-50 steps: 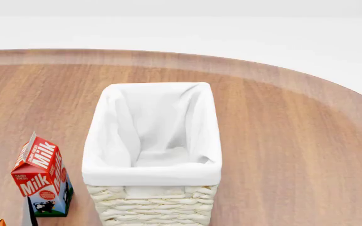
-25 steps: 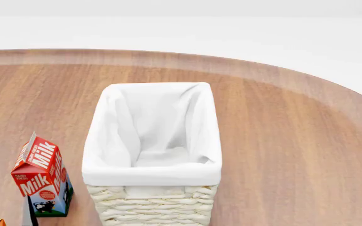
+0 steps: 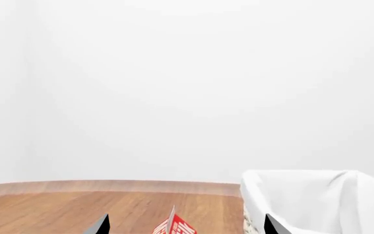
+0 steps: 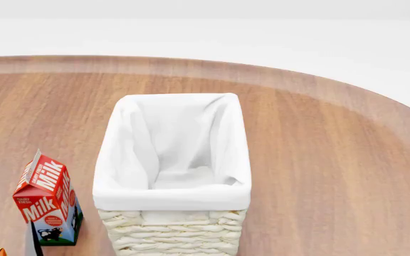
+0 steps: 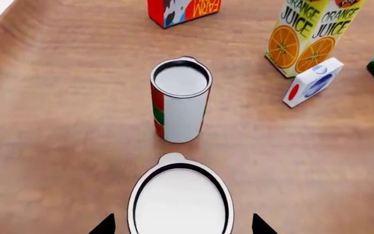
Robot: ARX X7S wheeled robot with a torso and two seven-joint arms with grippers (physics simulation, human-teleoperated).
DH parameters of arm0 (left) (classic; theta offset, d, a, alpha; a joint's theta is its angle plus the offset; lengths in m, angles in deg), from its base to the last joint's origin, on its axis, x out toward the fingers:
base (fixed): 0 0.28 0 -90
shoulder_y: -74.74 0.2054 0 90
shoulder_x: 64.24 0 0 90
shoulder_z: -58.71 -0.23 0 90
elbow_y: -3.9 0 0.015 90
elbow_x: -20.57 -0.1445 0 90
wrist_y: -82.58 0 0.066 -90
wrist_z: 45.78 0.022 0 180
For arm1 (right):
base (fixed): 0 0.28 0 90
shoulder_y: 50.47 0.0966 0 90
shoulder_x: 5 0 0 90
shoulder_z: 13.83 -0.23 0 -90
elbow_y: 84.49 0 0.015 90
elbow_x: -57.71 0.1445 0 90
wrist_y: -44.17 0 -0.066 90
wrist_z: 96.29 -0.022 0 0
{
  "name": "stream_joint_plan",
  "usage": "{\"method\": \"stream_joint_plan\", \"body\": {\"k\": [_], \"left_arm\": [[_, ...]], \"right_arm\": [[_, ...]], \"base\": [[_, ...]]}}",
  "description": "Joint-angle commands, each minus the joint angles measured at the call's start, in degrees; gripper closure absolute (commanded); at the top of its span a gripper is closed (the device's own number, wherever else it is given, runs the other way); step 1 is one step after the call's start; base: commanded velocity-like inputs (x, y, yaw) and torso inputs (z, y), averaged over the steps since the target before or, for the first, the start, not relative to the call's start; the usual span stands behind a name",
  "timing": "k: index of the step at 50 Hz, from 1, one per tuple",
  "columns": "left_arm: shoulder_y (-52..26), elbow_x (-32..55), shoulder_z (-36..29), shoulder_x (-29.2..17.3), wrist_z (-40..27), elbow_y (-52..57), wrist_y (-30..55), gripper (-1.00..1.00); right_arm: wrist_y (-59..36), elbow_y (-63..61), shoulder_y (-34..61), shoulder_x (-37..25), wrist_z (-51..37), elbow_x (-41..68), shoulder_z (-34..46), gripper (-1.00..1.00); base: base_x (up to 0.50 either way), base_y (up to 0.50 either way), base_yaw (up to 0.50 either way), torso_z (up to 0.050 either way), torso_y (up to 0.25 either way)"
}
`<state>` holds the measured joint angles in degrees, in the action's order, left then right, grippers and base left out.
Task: Pick up the alphabet soup, and put it in the basket.
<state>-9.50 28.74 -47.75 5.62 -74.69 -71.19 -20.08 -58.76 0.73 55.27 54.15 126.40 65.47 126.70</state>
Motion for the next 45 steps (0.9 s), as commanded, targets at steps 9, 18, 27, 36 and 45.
{"method": "stream_joint_plan", "body": {"k": [9, 18, 27, 36, 45], "left_arm": [[-0.05, 0.08, -0.22, -0.23, -0.23, 0.01, -0.11, -1.0], [0.17, 0.12, -0.16, -0.44, -0.42, 0.22, -0.32, -1.0], [0.38, -0.06, -0.34, -0.48, -0.64, 0.26, -0.43, -1.0], [0.79, -0.18, -0.46, -0.58, -0.9, 0.59, -0.63, -1.0], [0.55, -0.17, -0.59, -0.64, -1.02, 0.62, -0.29, -1.0]], "right_arm": [[0.28, 2.26, 1.14, 1.57, 0.34, -0.95, 1.34, -1.0], [0.18, 2.77, 1.53, 2.15, 0.41, -1.48, 2.04, -1.0], [0.71, 4.18, 1.64, 2.74, 0.57, -2.12, 2.95, -1.0], [1.65, 5.24, 1.55, 3.14, 0.49, -2.64, 3.63, -1.0], [4.29, 7.76, 1.64, 4.02, -0.73, -3.47, 3.6, 1.0]], "base": [[0.0, 0.0, 0.0, 0.0, 0.0], [0.0, 0.0, 0.0, 0.0, 0.0], [0.0, 0.0, 0.0, 0.0, 0.0], [0.0, 0.0, 0.0, 0.0, 0.0], [0.0, 0.0, 0.0, 0.0, 0.0]]}}
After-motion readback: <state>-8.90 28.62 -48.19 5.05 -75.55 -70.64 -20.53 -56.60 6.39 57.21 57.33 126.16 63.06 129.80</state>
